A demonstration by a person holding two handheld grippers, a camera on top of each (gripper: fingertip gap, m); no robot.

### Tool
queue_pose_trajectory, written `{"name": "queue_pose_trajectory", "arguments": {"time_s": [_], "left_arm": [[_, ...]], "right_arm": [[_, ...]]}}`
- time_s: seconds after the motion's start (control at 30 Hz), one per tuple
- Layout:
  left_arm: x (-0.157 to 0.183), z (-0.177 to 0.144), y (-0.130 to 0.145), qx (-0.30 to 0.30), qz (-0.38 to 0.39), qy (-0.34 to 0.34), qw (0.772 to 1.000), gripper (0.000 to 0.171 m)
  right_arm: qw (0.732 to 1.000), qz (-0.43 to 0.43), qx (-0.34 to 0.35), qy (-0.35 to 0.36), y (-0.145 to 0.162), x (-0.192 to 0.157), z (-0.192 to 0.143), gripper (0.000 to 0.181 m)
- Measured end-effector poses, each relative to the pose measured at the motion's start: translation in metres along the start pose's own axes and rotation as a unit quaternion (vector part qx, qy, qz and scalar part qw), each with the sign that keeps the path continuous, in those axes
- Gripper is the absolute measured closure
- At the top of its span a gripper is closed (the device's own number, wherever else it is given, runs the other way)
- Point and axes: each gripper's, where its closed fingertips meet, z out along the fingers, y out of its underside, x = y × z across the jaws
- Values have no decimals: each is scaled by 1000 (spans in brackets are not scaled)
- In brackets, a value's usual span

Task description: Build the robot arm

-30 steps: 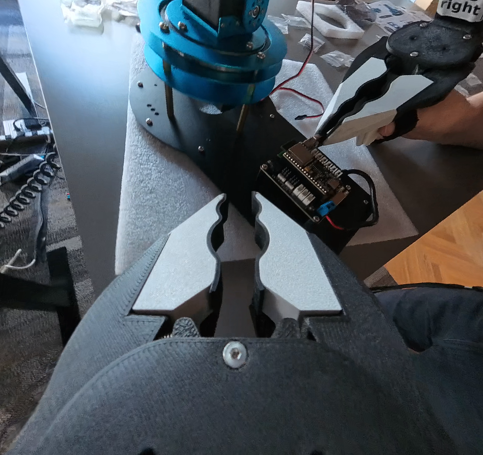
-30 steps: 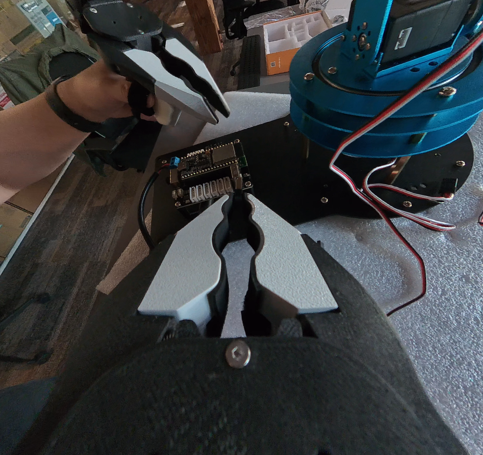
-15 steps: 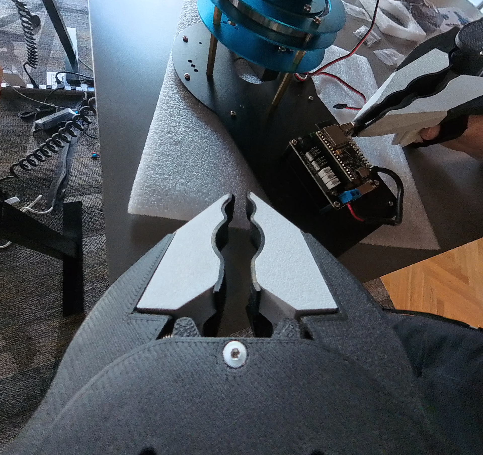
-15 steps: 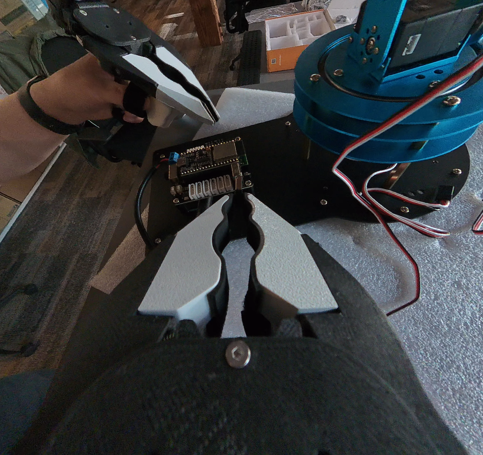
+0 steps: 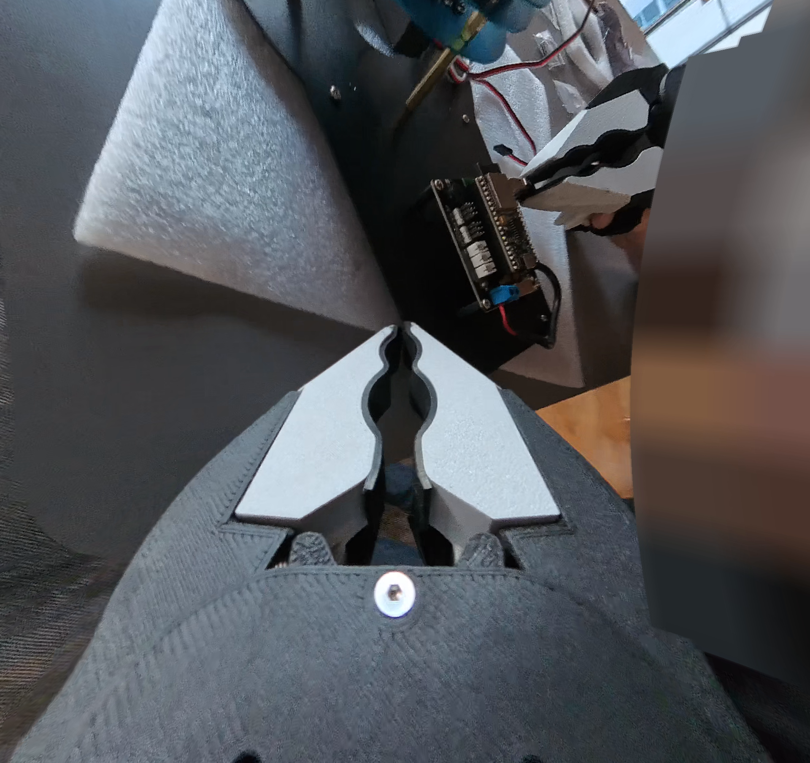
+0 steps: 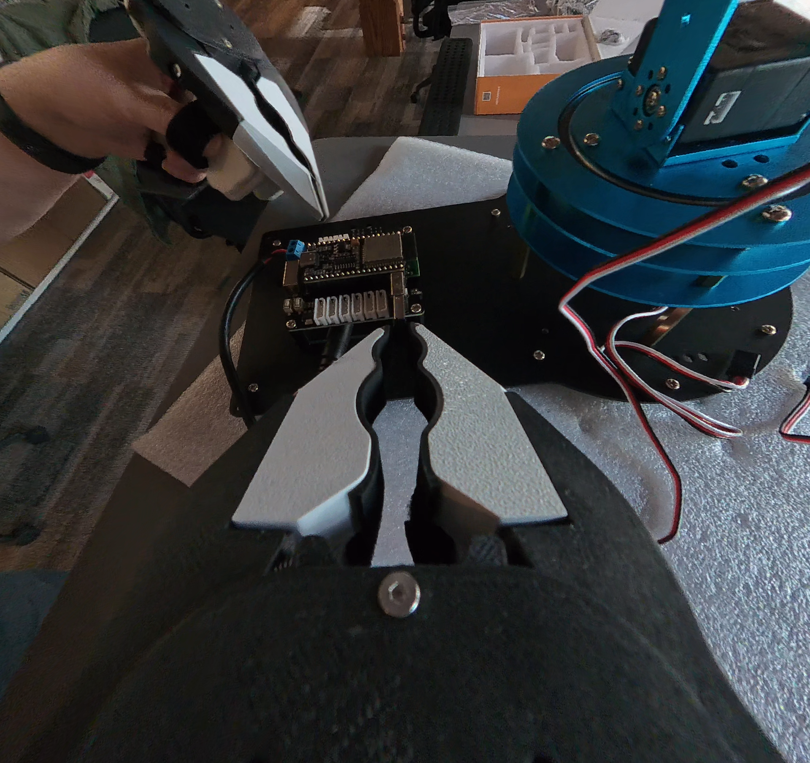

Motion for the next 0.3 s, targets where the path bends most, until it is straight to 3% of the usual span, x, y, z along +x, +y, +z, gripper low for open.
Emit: {"name": "queue_pose_trajectory", "arguments": {"time_s": [0.3], "left_arm": [[10,-3,16,-43,-125,87,988,163]], "right_arm": [[1000,-13,-2,-5,0,0,0,175]]}}
